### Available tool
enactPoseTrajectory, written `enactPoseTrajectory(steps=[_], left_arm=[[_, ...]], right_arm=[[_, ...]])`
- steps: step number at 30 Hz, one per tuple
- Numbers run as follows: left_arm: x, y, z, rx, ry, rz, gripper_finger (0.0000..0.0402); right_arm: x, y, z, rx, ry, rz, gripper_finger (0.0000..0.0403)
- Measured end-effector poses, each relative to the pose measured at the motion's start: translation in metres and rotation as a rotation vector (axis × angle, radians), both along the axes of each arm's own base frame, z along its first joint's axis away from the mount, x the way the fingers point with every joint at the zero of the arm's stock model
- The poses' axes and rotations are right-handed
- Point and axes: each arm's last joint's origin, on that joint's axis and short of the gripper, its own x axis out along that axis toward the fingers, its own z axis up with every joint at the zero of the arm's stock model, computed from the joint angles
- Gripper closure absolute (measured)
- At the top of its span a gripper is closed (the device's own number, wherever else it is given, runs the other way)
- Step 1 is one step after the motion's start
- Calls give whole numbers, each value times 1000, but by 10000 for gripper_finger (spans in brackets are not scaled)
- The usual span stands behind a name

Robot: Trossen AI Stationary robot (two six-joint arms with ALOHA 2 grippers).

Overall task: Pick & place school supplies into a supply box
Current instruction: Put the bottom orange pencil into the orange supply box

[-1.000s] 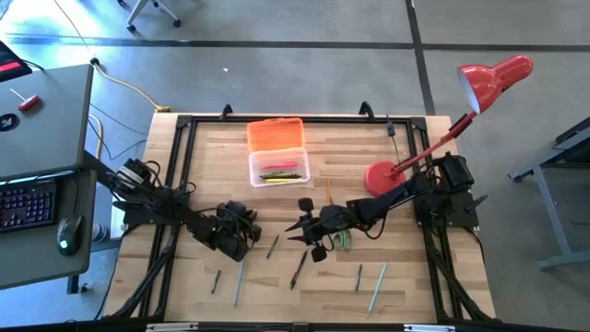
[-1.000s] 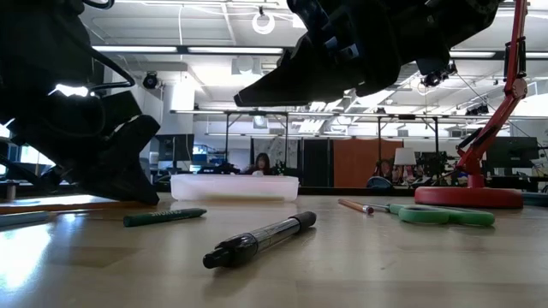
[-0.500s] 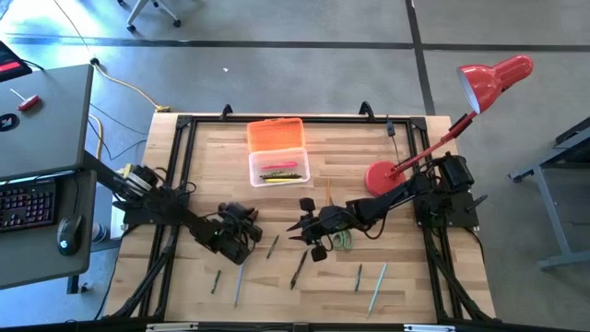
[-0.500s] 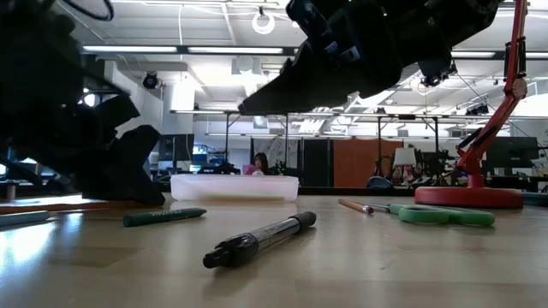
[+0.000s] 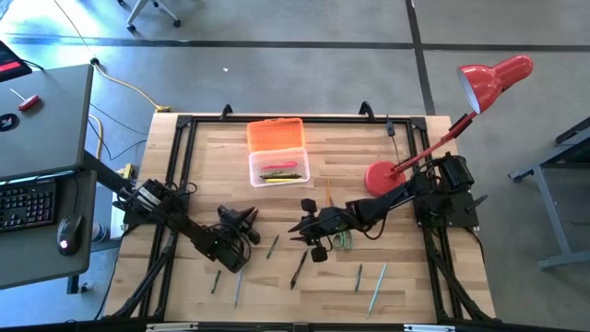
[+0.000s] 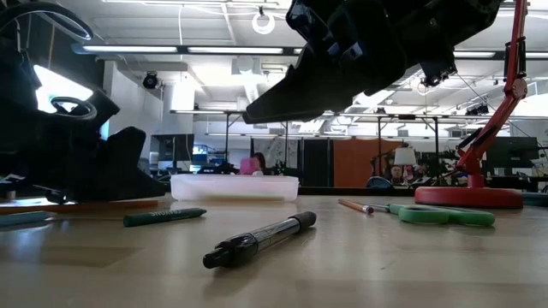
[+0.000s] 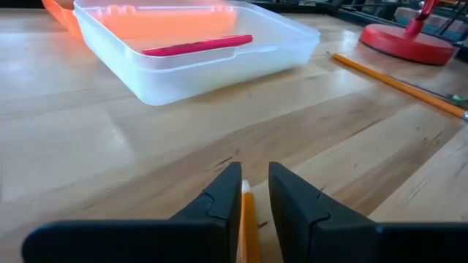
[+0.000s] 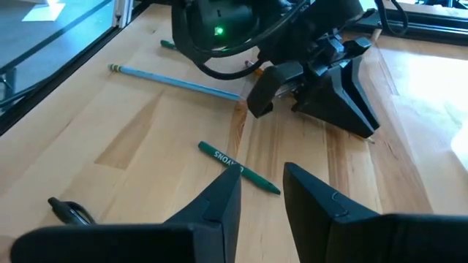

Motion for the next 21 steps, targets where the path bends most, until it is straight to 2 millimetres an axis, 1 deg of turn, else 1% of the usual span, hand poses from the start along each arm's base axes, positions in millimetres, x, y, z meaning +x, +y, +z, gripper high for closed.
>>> enactPoseTrajectory(steps=[3, 6, 7, 11, 15, 21], left_arm=[[0, -1, 1, -6, 0, -3, 318], [2, -2, 6, -82, 58, -28, 327], [2, -3, 9, -111, 87, -45, 327], [9, -1, 20, -194, 67, -40, 318], [13, 6, 23, -203, 81, -16, 311], [13, 11, 22, -187, 110, 0, 321]], right_arm=[[0, 0, 0, -1, 0, 0, 320], [0, 0, 0, -11, -2, 4, 320], [0, 0, 0, -23, -4, 9, 320], [0, -1, 0, -76, -14, 20, 320], [0, -2, 0, -91, -16, -5, 320], [1, -2, 0, -97, -16, -5, 320]])
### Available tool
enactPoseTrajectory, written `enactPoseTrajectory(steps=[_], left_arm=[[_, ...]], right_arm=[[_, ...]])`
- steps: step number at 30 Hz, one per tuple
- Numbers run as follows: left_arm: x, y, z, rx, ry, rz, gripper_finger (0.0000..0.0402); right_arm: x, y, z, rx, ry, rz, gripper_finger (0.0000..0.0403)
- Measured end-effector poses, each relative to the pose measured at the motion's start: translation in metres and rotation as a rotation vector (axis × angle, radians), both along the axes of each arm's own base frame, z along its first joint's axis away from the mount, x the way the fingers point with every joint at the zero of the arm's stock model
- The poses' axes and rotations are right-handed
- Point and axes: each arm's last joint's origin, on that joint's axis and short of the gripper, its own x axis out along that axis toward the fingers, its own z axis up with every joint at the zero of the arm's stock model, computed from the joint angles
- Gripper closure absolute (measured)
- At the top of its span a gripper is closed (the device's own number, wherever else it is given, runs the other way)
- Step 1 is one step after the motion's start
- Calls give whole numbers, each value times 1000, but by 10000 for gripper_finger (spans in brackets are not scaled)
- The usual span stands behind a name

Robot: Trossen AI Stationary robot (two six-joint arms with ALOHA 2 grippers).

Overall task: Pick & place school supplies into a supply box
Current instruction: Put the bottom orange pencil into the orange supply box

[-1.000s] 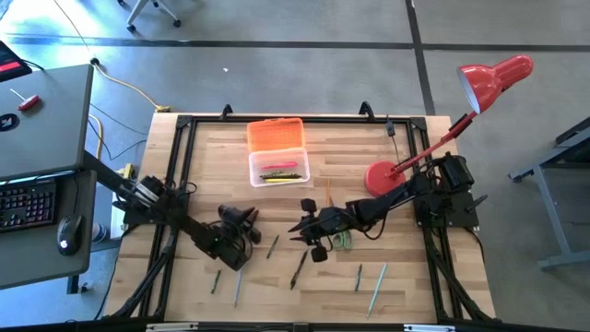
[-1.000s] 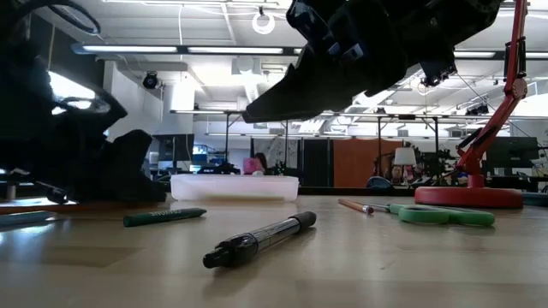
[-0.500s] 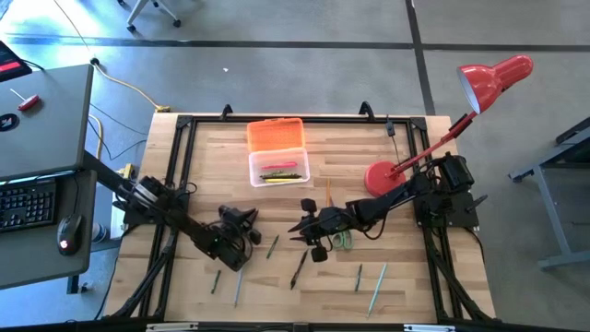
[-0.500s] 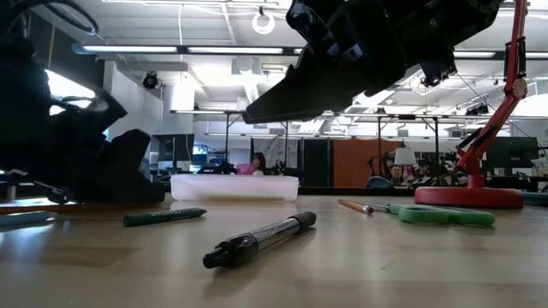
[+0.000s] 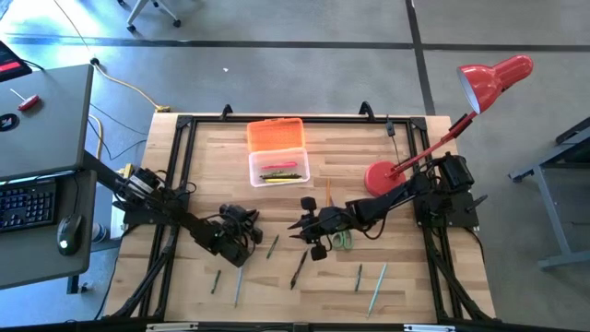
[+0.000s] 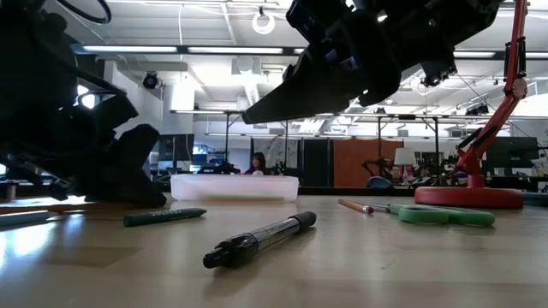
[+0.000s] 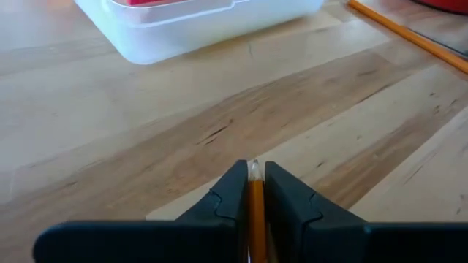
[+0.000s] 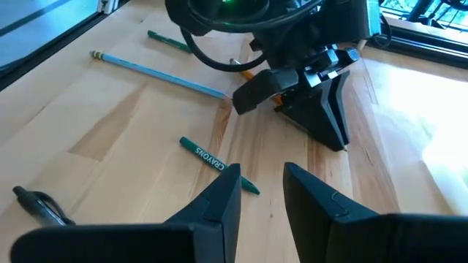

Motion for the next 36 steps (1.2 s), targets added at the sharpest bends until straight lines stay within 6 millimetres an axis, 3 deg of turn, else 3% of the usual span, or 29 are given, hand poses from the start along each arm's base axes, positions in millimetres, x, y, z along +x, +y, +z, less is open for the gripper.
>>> enactPoseTrajectory(steps=[12, 16, 23, 28, 36], left_arm=[[-7, 5, -15, 100, -10, 31, 342], [-4, 4, -14, 102, -20, 20, 365], [1, 2, -10, 94, -38, 27, 367], [9, -2, 13, 63, -56, -6, 370], [28, 4, 89, 144, -28, -160, 370]], right_arm=[[0, 0, -1, -3, 7, 1, 320], [0, 0, -1, -5, 7, 2, 320], [0, 3, 1, 10, -8, 3, 320], [-1, 8, 1, 60, -8, -3, 320], [-4, 17, 2, 69, -10, 20, 320]])
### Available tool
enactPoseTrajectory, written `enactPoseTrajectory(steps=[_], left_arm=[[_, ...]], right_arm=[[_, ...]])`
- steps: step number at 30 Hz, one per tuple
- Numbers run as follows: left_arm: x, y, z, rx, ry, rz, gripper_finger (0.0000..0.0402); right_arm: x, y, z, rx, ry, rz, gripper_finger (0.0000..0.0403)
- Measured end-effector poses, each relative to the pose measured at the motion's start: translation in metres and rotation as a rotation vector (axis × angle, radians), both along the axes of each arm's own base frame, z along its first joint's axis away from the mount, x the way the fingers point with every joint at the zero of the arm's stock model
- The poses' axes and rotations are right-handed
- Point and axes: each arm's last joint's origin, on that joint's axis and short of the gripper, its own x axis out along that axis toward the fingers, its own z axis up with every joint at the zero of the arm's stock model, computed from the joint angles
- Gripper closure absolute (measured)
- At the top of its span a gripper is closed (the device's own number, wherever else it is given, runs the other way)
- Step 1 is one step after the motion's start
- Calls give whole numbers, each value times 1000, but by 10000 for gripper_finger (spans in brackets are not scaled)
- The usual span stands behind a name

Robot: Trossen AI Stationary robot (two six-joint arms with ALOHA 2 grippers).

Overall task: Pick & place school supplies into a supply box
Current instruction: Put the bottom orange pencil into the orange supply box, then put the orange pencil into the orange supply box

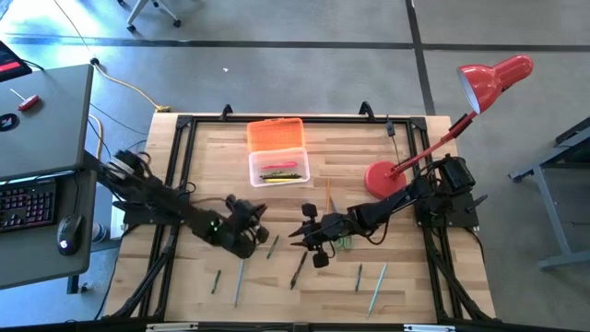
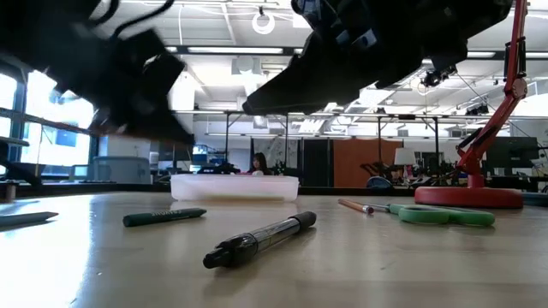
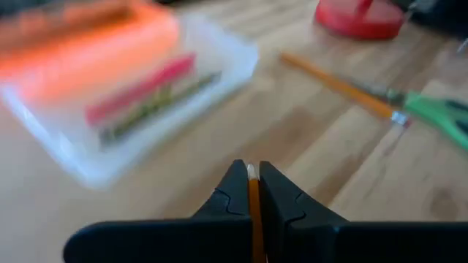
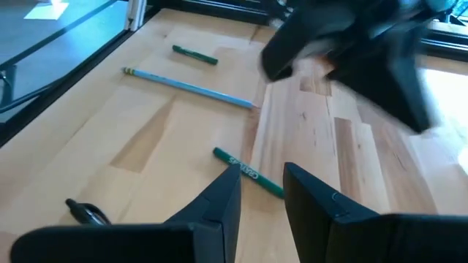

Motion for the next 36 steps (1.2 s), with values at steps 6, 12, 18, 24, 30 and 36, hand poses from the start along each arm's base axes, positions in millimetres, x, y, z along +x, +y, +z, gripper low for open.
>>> enactPoseTrajectory(steps=[6, 12, 18, 24, 30, 36], left_arm=[[25, 48, 35, 43, 153, -105, 370], [48, 125, 32, -7, 216, -171, 357], [63, 179, 15, 26, 171, -314, 364], [70, 211, -5, 15, 137, -343, 350], [78, 225, -13, 28, 177, -352, 302], [92, 231, -4, 54, 144, -377, 291]], right_arm=[[-2, 8, 0, 16, 3, 15, 320], [-9, 21, -4, 49, 53, 33, 320], [-13, 29, -6, 35, 81, 59, 320], [-15, 28, -9, 22, 115, 55, 320], [-15, 27, -11, 16, 132, -14, 320], [-20, 14, -18, 3, 155, -412, 320]])
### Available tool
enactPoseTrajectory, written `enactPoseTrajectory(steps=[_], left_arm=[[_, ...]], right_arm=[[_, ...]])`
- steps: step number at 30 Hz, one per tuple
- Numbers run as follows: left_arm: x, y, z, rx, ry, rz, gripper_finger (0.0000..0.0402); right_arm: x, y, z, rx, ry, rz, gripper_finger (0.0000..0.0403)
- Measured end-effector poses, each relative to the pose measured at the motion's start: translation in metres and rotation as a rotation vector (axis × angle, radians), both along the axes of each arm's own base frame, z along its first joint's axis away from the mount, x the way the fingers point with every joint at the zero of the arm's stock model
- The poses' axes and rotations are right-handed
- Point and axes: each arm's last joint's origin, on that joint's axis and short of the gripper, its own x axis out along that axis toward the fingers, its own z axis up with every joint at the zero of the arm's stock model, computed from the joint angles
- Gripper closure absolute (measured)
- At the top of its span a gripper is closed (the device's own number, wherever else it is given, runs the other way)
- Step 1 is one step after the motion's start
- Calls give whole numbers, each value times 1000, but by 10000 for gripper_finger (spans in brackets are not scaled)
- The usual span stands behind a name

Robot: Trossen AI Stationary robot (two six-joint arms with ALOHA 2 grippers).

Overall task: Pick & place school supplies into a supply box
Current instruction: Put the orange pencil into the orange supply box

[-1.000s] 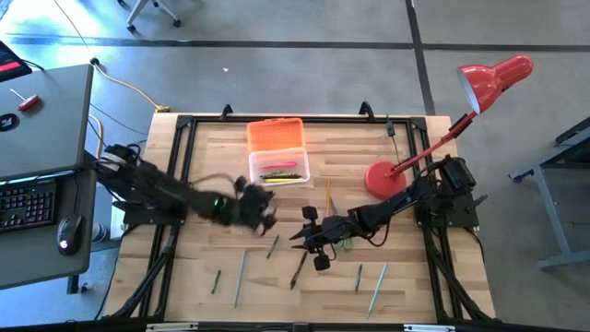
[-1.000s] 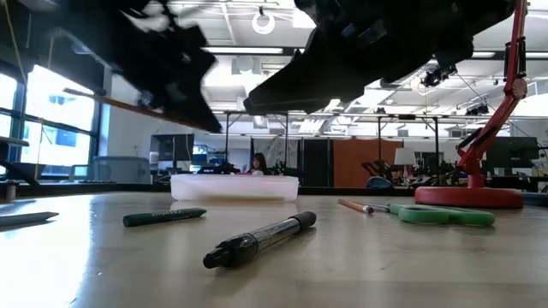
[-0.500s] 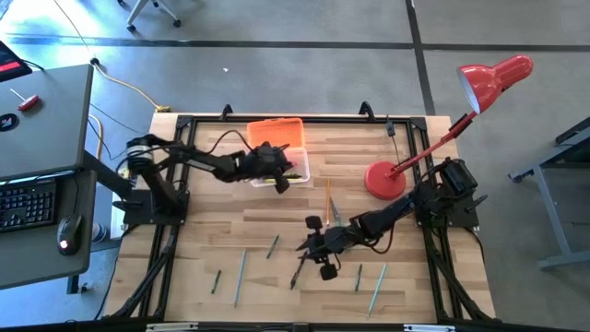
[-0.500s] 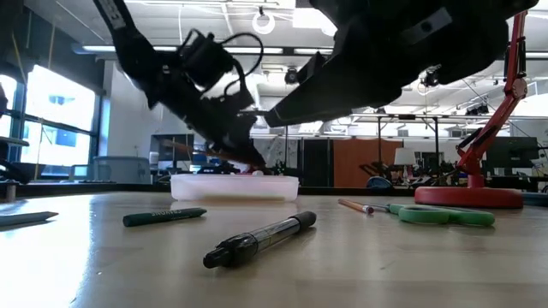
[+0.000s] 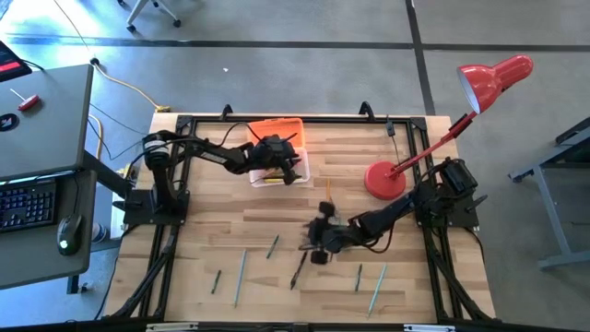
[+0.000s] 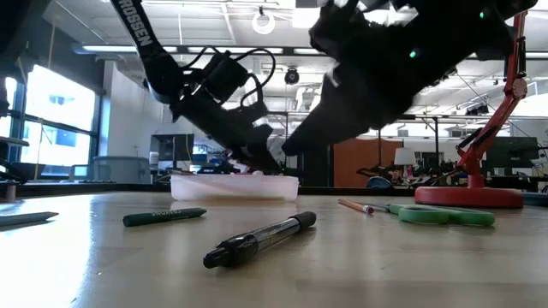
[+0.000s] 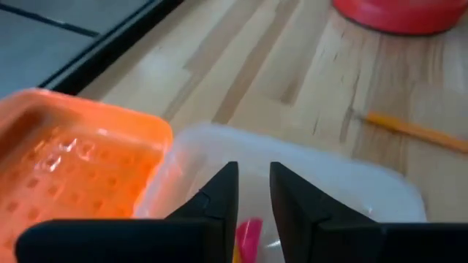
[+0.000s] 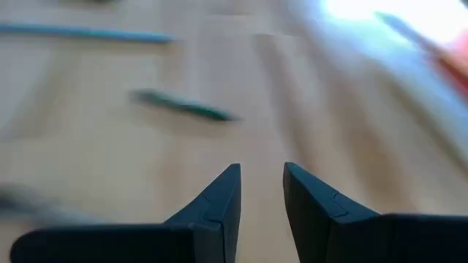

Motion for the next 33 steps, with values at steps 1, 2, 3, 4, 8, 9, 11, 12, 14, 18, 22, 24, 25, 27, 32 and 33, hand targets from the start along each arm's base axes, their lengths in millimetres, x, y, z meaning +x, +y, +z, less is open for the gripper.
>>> enactPoseTrajectory(steps=[1, 2, 3, 4, 8, 9, 11, 12, 14, 18, 22, 24, 25, 27, 32, 33], left_arm=[[3, 1, 4, 5, -12, 0, 291], [6, 2, 9, 13, -29, -1, 290], [8, 3, 14, 20, -46, -1, 290], [10, 4, 21, 27, -66, -1, 290], [13, 4, 46, 24, -89, -22, 289], [13, 4, 52, 17, -85, -32, 289], [11, 2, 66, 4, -77, -48, 289], [9, 1, 73, -3, -69, -55, 289], [4, -1, 87, -12, -49, -57, 289], [-7, -8, 120, -15, -72, -59, 290], [-16, -22, 150, -17, -175, -73, 300], [-23, -30, 162, -9, -201, -94, 307], [-25, -35, 168, -3, -221, -105, 311], [-31, -43, 177, 0, -238, -125, 318], [-47, -55, 195, 6, -260, -149, 328], [-50, -56, 197, 7, -264, -149, 329]], right_arm=[[-1, -3, -1, -4, -5, -85, 320], [-3, -5, -2, -6, -16, -180, 320], [-5, -8, -4, 1, -37, -277, 320], [-7, -10, -5, 13, -59, -361, 320], [-14, -15, -9, 86, -119, -565, 320], [-15, -16, -10, 105, -125, -592, 320], [-18, -17, -12, 110, -111, -620, 320], [-19, -19, -13, 94, -97, -631, 320], [-21, -26, -15, 49, -86, -666, 320], [-17, -53, -17, 66, -84, -781, 320], [-8, -87, -19, 126, -65, -851, 320], [-6, -99, -26, 138, -39, -874, 320], [-5, -103, -30, 147, -30, -885, 320], [-5, -108, -39, 162, -11, -912, 321], [-4, -109, -58, 174, -7, -962, 321], [-4, -110, -59, 165, -18, -974, 321]])
